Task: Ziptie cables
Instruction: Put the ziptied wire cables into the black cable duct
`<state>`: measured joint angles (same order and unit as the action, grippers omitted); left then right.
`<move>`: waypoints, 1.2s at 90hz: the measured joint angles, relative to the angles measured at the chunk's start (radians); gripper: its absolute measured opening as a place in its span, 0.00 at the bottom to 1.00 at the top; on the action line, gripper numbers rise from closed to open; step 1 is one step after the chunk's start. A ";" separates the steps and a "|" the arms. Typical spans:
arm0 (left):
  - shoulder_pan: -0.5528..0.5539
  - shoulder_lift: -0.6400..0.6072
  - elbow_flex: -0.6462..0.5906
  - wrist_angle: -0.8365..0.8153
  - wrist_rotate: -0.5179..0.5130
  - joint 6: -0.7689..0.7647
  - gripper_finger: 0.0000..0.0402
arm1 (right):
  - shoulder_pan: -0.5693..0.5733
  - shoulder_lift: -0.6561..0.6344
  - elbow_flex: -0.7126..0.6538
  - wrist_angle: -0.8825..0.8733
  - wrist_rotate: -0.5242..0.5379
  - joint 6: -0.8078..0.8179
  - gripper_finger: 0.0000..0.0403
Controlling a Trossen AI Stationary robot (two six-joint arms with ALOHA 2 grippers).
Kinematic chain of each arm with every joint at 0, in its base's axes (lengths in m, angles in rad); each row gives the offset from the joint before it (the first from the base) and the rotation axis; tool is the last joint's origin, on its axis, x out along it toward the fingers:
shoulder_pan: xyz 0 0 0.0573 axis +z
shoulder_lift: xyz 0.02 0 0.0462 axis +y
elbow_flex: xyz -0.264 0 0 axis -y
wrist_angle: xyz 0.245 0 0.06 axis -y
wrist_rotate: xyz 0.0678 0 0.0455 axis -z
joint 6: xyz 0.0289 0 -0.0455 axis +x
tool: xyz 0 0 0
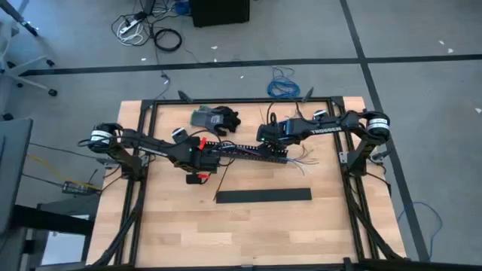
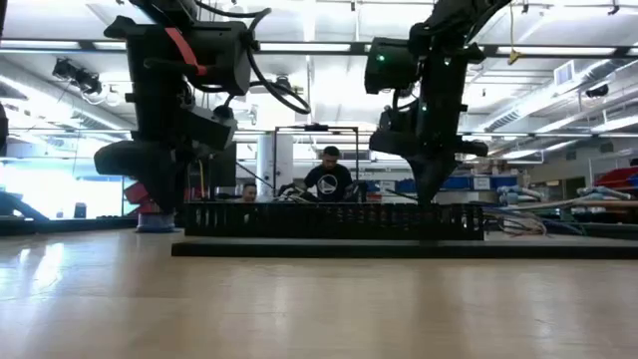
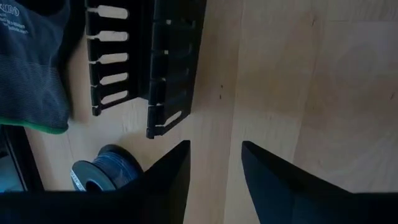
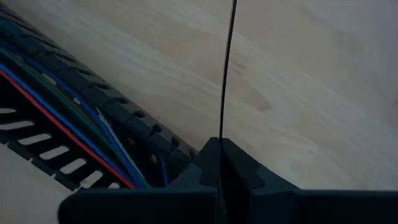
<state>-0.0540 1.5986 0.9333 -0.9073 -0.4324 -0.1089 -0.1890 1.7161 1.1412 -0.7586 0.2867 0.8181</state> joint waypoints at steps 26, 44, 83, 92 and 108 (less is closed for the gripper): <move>0.000 0.000 0.000 0.000 0.000 0.000 0.34 | 0.000 0.039 -0.001 0.018 0.004 -0.004 0.00; 0.000 0.000 0.000 -0.001 0.001 0.000 0.34 | -0.001 0.102 0.001 0.041 -0.013 -0.013 0.00; 0.000 0.000 0.000 0.000 0.016 0.000 0.34 | -0.002 0.082 0.001 0.185 -0.055 -0.133 0.20; 0.000 0.000 0.000 0.000 0.016 0.000 0.34 | -0.011 0.082 0.001 0.185 -0.075 -0.104 0.31; 0.000 0.000 0.000 -0.001 0.016 0.001 0.34 | -0.031 0.082 0.002 0.184 -0.157 -0.117 0.52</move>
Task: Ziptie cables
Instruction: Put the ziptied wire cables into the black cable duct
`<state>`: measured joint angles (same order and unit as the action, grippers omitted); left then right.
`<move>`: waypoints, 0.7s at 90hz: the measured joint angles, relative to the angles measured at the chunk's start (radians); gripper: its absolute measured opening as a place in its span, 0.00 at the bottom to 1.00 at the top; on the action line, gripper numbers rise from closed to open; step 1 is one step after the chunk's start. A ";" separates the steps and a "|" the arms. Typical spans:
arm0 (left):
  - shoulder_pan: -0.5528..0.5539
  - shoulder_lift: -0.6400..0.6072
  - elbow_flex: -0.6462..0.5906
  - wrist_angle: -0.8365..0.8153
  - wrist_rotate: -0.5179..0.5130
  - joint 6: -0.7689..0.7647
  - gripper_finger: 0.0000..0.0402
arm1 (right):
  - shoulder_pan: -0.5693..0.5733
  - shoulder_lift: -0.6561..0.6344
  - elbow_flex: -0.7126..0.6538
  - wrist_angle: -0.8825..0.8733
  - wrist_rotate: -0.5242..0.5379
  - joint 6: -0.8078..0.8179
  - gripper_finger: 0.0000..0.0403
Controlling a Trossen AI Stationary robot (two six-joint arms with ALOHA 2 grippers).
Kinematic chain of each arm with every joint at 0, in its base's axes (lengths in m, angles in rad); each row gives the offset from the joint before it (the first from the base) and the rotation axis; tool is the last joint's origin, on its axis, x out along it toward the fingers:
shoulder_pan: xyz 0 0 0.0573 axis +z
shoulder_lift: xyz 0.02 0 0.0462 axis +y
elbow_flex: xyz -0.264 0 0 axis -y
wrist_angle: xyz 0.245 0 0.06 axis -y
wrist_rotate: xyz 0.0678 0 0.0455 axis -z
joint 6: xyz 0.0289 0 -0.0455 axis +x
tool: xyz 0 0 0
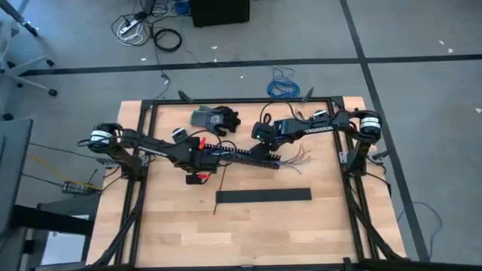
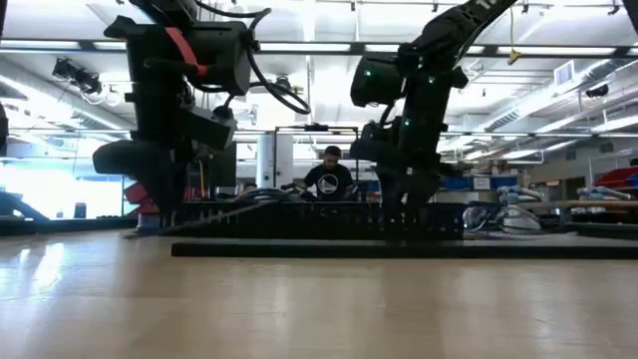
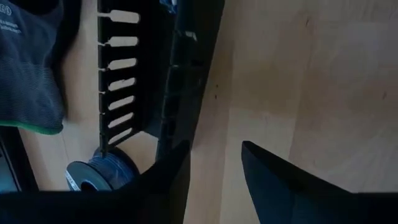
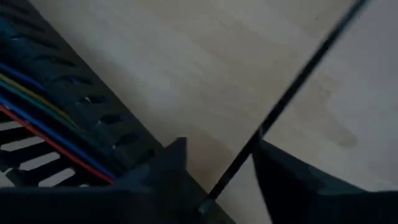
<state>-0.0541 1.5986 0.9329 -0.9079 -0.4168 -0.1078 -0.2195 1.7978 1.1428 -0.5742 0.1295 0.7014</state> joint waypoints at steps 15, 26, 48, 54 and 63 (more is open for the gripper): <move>0.000 0.000 0.000 -0.003 0.000 0.021 0.34 | 0.000 0.000 0.060 -0.038 -0.004 -0.085 0.68; 0.000 0.000 0.000 -0.003 0.000 0.023 0.34 | -0.004 0.000 0.136 -0.080 -0.003 -0.132 0.74; 0.000 0.000 0.000 0.028 0.000 -0.008 0.34 | -0.025 -0.002 0.305 -0.203 0.010 -0.216 0.77; 0.000 0.000 0.000 0.039 0.001 0.002 0.34 | -0.031 -0.002 0.360 -0.258 0.017 -0.237 0.77; 0.000 0.000 0.000 0.042 -0.012 0.021 0.34 | -0.038 -0.002 0.445 -0.298 0.020 -0.266 0.77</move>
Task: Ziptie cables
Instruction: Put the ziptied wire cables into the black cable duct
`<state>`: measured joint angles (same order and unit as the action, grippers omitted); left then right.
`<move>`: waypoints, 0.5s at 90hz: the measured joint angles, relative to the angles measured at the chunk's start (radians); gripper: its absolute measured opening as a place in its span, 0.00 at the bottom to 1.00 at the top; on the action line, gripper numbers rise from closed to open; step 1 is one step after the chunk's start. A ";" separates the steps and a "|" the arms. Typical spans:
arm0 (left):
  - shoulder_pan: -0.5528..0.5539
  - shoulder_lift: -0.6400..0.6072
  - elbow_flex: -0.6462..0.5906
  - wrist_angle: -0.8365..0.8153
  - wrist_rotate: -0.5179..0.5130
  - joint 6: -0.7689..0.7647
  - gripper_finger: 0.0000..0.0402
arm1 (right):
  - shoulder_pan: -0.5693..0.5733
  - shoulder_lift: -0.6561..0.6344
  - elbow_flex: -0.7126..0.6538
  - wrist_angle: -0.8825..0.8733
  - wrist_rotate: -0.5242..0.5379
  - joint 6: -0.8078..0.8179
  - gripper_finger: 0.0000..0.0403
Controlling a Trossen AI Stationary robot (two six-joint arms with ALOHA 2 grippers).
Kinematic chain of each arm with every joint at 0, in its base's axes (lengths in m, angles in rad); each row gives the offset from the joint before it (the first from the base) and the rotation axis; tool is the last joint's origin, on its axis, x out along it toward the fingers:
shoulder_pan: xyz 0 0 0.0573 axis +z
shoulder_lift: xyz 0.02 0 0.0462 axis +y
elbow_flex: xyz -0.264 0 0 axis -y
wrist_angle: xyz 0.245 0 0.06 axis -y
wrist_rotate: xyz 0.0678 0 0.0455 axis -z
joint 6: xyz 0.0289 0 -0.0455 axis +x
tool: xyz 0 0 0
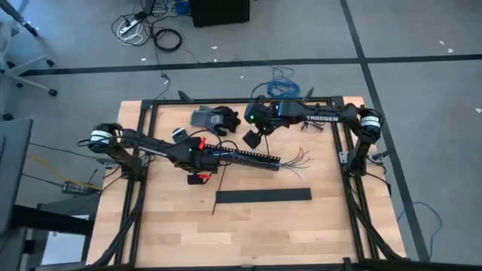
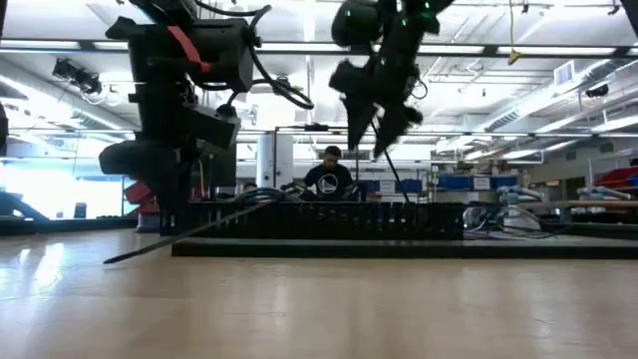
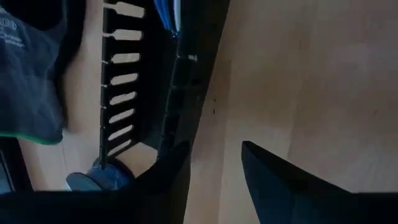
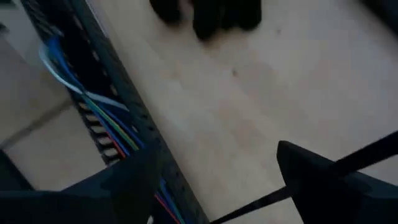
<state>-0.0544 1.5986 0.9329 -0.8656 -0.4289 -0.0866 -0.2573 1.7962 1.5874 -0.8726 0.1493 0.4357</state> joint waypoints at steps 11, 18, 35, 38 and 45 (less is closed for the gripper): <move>0.000 0.000 0.000 -0.026 -0.099 0.006 0.34 | -0.001 0.000 0.097 -0.040 -0.001 -0.047 0.77; 0.000 -0.006 0.000 -0.055 -0.165 0.005 0.34 | 0.000 0.000 0.148 -0.046 -0.023 -0.087 0.76; -0.005 -0.110 0.000 -0.097 -0.187 -0.002 0.34 | 0.026 -0.001 0.195 -0.015 -0.102 -0.161 0.76; -0.006 -0.138 0.000 -0.106 -0.186 -0.006 0.34 | 0.040 0.000 0.195 -0.007 -0.104 -0.176 0.76; -0.006 -0.213 -0.002 -0.100 -0.178 -0.019 0.34 | 0.081 0.011 0.187 0.051 -0.101 -0.219 0.76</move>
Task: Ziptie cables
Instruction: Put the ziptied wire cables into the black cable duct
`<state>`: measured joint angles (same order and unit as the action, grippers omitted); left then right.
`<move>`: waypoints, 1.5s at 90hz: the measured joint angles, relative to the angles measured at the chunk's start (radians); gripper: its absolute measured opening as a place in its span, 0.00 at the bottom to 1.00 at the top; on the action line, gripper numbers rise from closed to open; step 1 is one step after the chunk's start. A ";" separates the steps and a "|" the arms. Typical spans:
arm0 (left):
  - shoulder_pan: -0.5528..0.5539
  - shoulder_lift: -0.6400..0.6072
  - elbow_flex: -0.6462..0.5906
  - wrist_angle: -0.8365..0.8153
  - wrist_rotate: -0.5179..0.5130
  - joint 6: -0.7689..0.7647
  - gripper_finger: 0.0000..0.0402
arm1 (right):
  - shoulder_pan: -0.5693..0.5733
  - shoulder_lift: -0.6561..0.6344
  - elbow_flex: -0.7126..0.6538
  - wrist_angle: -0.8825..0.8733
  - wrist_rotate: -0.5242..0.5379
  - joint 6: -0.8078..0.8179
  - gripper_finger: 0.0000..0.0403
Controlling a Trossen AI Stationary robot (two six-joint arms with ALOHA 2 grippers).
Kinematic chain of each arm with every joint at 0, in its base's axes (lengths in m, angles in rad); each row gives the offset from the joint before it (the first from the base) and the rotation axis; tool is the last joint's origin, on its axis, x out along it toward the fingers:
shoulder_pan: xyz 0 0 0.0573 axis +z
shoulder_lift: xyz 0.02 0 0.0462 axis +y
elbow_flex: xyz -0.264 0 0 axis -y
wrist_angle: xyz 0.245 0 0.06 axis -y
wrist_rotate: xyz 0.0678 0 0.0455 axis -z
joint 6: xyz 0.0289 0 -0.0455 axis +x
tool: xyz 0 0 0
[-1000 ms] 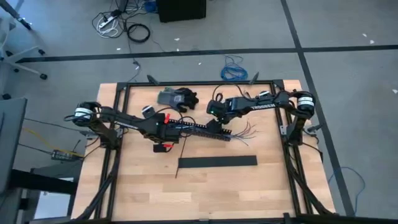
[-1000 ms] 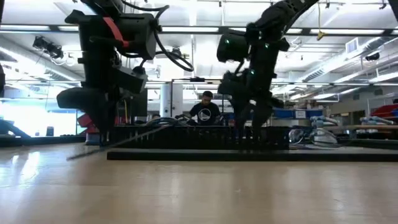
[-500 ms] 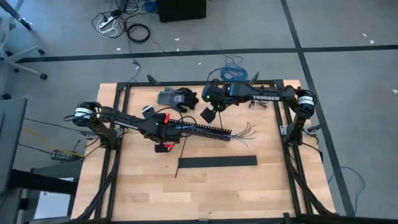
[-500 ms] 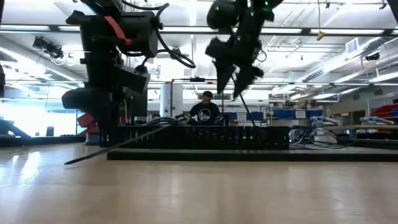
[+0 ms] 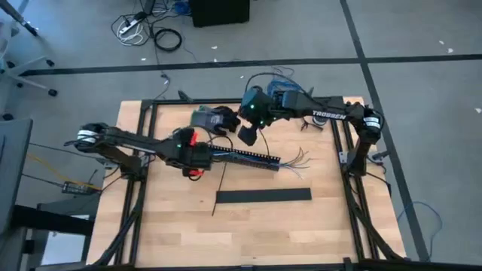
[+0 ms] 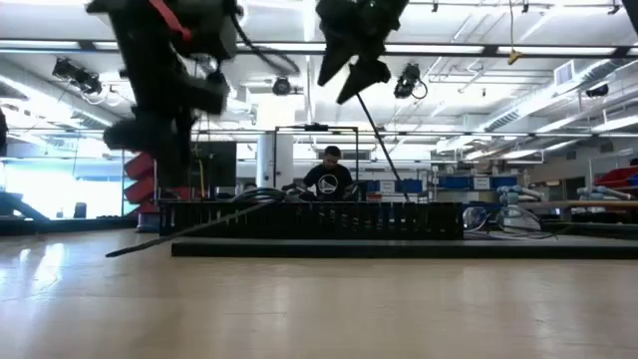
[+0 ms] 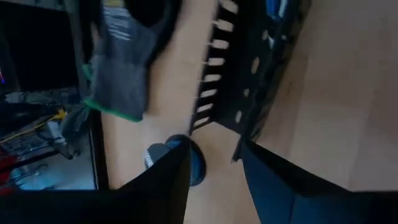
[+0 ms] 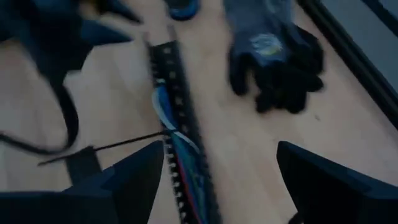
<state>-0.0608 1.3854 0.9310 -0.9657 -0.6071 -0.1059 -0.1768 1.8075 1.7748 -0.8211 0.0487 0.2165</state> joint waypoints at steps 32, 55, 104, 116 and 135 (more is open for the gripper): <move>0.001 -0.164 -0.074 0.054 0.115 -0.038 0.34 | 0.078 0.057 -0.026 -0.003 0.155 -0.082 0.76; 0.002 -0.162 -0.158 0.058 0.116 -0.058 0.34 | 0.047 0.051 -0.028 0.068 0.310 -0.207 0.76; 0.009 -0.162 -0.158 0.086 0.123 -0.036 0.34 | 0.196 0.039 -0.346 0.127 0.157 0.167 0.66; 0.009 -0.162 -0.158 0.089 0.130 -0.032 0.34 | 0.263 0.039 -0.434 0.159 0.186 0.216 0.55; 0.009 -0.162 -0.158 0.097 0.153 -0.030 0.34 | 0.292 0.039 -0.449 0.172 0.237 0.184 0.48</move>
<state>-0.0517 1.2236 0.7734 -0.8691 -0.4544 -0.1361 0.1150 1.8465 1.3254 -0.6495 0.2859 0.4003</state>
